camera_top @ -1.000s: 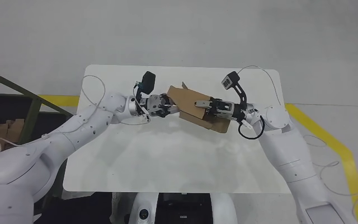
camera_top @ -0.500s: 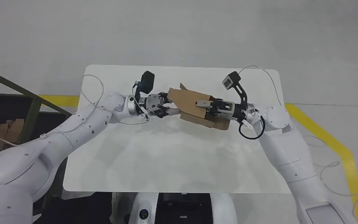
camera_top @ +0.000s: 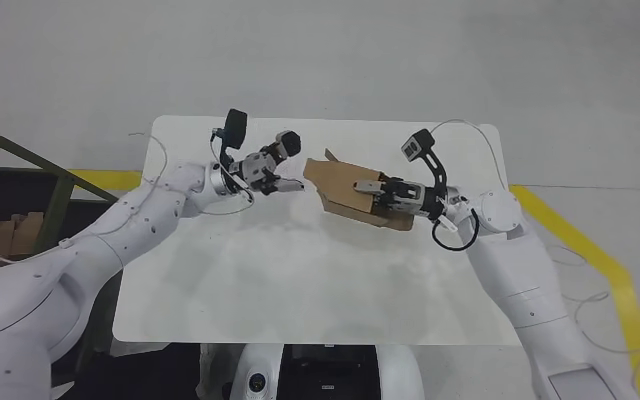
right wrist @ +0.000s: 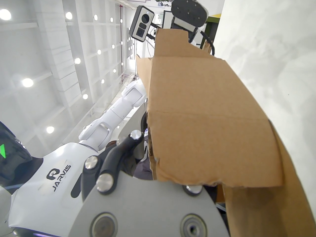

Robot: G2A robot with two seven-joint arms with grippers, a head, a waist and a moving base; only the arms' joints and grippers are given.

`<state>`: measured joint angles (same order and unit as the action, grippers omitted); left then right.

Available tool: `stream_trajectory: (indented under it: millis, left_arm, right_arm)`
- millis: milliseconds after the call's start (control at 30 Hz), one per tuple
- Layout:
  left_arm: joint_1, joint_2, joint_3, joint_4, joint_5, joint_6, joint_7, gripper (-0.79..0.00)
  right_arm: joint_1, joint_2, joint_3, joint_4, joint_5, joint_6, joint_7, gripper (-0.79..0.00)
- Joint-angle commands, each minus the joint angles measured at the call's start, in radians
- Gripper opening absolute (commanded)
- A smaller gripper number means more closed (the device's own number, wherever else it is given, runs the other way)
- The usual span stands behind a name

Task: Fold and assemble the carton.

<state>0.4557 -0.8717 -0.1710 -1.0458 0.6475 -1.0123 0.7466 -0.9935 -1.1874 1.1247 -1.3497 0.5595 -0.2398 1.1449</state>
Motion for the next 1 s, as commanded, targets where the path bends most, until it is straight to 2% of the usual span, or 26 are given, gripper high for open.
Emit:
stream_trajectory:
  millis: [0, 200, 467, 633, 800, 967]
  left_arm:
    - [-0.001, -0.002, -0.002, 0.008, -0.045, 0.000, -0.015, 0.000]
    - [-0.006, -0.018, -0.013, 0.048, -0.196, 0.000, -0.134, 0.000]
    - [-0.020, -0.056, -0.026, 0.092, -0.445, 0.000, -0.418, 0.000]
    - [-0.025, -0.078, -0.036, 0.087, -0.506, 0.000, -0.570, 0.000]
    - [-0.013, -0.089, -0.054, 0.076, -0.552, 0.000, -0.653, 0.000]
    - [0.006, -0.083, -0.086, 0.049, -0.585, 0.000, -0.709, 0.000]
  right_arm:
    - [0.001, 0.001, -0.004, -0.002, -0.008, -0.004, 0.014, -0.785]
    - [0.009, 0.001, -0.025, -0.026, -0.050, -0.034, 0.063, -0.785]
    - [0.022, 0.000, -0.053, -0.057, -0.071, -0.056, 0.111, -0.785]
    - [0.029, -0.001, -0.063, -0.056, -0.065, -0.057, 0.114, -0.785]
    - [0.035, -0.002, -0.065, -0.045, -0.056, -0.059, 0.108, -0.785]
    - [0.035, -0.002, -0.061, -0.030, -0.043, -0.060, 0.094, -0.785]
